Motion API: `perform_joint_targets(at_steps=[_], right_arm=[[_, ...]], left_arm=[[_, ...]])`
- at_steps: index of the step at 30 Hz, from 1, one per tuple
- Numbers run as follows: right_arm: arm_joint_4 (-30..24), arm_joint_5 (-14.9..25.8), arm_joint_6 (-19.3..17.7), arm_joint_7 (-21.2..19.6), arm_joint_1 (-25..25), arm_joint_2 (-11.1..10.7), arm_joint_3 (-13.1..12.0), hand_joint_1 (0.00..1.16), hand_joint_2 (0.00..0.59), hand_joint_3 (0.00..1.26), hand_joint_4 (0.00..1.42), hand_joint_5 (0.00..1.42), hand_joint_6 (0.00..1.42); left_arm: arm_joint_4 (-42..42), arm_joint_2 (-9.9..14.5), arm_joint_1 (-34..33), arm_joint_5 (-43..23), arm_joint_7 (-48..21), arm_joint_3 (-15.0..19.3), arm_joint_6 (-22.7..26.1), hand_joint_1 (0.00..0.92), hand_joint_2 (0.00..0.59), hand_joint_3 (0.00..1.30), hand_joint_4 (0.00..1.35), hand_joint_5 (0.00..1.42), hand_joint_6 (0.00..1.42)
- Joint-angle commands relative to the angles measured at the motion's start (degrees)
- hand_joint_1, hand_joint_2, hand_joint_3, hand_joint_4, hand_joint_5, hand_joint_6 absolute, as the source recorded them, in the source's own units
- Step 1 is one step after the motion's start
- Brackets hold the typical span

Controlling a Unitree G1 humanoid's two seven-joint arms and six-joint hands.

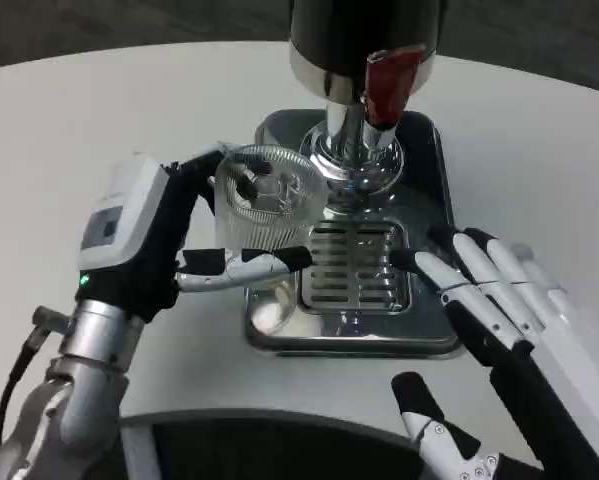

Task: Grasp the cup under the faucet to collect the drink, then remove the cup.

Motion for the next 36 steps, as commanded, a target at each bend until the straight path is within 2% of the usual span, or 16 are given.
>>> perform_joint_targets(at_steps=[1, 7, 9, 12, 22, 25, 27, 30, 33, 36], right_arm=[[-0.1, 0.1, -1.2, -0.9, 1.3, -0.1, 0.1, 0.29, 0.504, 0.12, 0.01, 0.00, 0.00], [2.0, -0.8, -1.7, -1.4, 0.5, -0.3, 0.9, 0.29, 0.504, 0.12, 0.01, 0.00, 0.00], [2.9, -1.4, -1.8, -1.6, 0.2, -0.2, 1.3, 0.29, 0.504, 0.12, 0.01, 0.00, 0.00], [3.3, -1.9, -1.8, -1.9, 0.2, -0.1, 1.6, 0.29, 0.504, 0.12, 0.01, 0.00, 0.00], [4.4, -2.4, -1.8, -3.2, 1.2, -0.6, 1.4, 0.29, 0.502, 0.12, 0.02, 0.00, 0.00], [4.0, -2.3, -1.7, -3.4, 1.6, -0.6, 1.3, 0.29, 0.500, 0.12, 0.02, 0.00, 0.00], [3.8, -2.1, -1.6, -3.5, 1.9, -0.5, 1.1, 0.29, 0.500, 0.12, 0.02, 0.00, 0.00], [3.6, -1.9, -1.5, -3.4, 2.2, -0.4, 0.9, 0.29, 0.499, 0.12, 0.02, 0.00, 0.00], [3.7, -1.9, -1.4, -3.5, 2.2, -0.2, 0.9, 0.29, 0.499, 0.12, 0.02, 0.00, 0.00], [3.8, -2.0, -1.1, -3.2, 2.3, 0.1, 1.2, 0.29, 0.499, 0.12, 0.02, 0.00, 0.00]], left_arm=[[7.6, -1.2, -5.4, 1.7, 4.2, -3.5, -0.4, 0.616, 0.042, 0.93, 1.02, 1.21, 1.36], [19.1, -3.9, -13.5, 2.7, 8.5, -9.2, -0.4, 0.616, 0.042, 0.93, 1.02, 1.21, 1.36], [21.7, -5.4, -15.6, 2.8, 9.5, -10.8, -0.6, 0.616, 0.042, 0.93, 1.02, 1.22, 1.36], [23.8, -6.4, -17.1, 2.9, 10.6, -12.8, -1.0, 0.616, 0.041, 0.93, 1.02, 1.22, 1.36], [27.6, -7.1, -18.1, 3.2, 12.3, -16.6, -1.7, 0.619, 0.037, 0.92, 1.00, 1.20, 1.33], [27.4, -6.8, -17.4, 3.5, 13.6, -17.2, -1.0, 0.618, 0.028, 0.89, 0.91, 1.10, 1.15], [26.8, -6.5, -16.6, 3.6, 14.0, -17.4, -0.6, 0.597, 0.041, 0.81, 0.78, 0.97, 0.99], [26.6, -6.2, -15.7, 4.0, 13.6, -18.0, 0.0, 0.509, 0.072, 0.61, 0.55, 0.76, 0.71], [26.2, -6.0, -15.0, 3.7, 13.7, -18.1, 0.1, 0.450, 0.080, 0.39, 0.43, 0.65, 0.59], [25.6, -5.7, -14.8, 3.6, 13.8, -18.2, 0.5, 0.425, 0.084, 0.30, 0.37, 0.56, 0.40]])
